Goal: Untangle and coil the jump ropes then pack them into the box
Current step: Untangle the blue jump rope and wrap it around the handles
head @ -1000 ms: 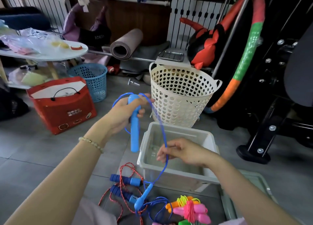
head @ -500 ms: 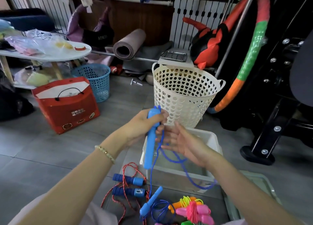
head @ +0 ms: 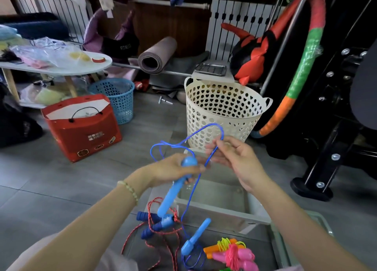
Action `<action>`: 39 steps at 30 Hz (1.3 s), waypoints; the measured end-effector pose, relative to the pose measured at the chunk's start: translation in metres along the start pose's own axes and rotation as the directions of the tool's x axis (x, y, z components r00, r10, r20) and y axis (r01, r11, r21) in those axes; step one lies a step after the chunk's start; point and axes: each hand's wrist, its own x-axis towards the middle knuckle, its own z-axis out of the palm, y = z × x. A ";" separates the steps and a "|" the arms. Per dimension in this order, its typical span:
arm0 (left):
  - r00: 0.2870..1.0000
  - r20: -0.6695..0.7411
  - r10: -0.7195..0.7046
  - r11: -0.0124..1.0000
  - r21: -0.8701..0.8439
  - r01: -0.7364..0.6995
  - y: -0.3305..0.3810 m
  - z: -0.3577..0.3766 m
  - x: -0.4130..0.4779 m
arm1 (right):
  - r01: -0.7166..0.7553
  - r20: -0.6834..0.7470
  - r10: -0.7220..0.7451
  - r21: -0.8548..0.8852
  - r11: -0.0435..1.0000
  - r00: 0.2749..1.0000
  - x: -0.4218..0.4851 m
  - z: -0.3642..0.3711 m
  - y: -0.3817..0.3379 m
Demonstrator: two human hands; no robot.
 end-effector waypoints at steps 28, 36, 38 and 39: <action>0.985 -0.128 0.119 0.980 -0.142 -0.137 0.010 0.003 -0.005 | -0.097 0.003 0.098 0.134 0.986 0.995 0.006 0.005 0.001; 0.853 -0.489 0.181 0.766 -0.474 -0.435 0.037 -0.028 -0.008 | -0.256 0.428 0.386 -0.330 0.908 0.817 -0.012 0.018 0.040; 0.827 -0.537 0.168 0.744 -0.481 -0.464 0.037 -0.034 -0.006 | -0.210 0.405 0.408 -0.450 0.868 0.818 -0.013 0.016 0.041; 0.826 -0.540 0.165 0.754 -0.471 -0.458 0.035 -0.036 -0.005 | -0.186 0.366 0.369 -0.447 0.875 0.854 -0.011 0.015 0.039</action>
